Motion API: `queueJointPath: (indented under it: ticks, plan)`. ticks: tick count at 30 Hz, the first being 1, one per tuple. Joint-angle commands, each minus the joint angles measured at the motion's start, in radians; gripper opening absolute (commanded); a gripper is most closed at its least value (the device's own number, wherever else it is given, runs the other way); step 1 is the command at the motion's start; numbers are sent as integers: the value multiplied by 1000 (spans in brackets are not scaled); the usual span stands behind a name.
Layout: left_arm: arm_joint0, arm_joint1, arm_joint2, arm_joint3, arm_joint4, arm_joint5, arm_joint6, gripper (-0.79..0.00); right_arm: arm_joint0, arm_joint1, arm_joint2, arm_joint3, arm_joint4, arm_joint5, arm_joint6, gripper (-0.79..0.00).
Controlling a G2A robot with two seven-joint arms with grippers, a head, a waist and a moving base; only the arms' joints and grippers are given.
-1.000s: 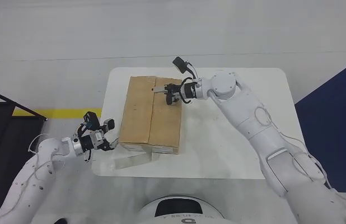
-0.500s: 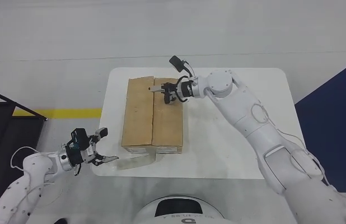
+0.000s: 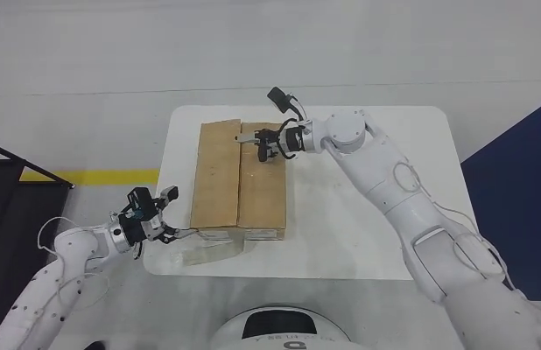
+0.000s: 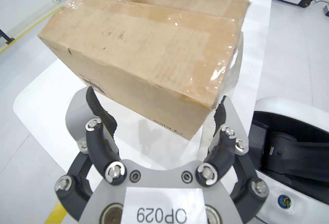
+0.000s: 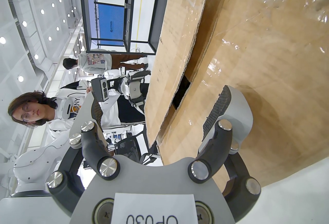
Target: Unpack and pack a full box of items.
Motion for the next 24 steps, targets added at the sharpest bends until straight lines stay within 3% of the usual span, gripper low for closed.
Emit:
queueJointPath:
  ticks: [1, 8, 13, 17, 24]
  plan:
    - [-23, -6, 16, 16, -13, 19, -26, 0, -2, 0, 2, 2, -1, -3, 2, 0]
    - [-55, -20, 15, 54, -75, 133, -79, 0, -8, 1, 12, 10, 3, -9, 8, 0]
    - [-66, -36, 10, 45, -155, 283, -166, 0, -7, -1, 12, 10, 2, -9, 10, 0]
    - [-75, -37, 40, 21, -105, 221, -210, 0, -5, -3, 11, 13, 0, -9, 12, 0]
    - [-152, -49, 120, 85, 10, 151, -225, 0, -4, -2, 21, 21, 1, -13, 13, 0]
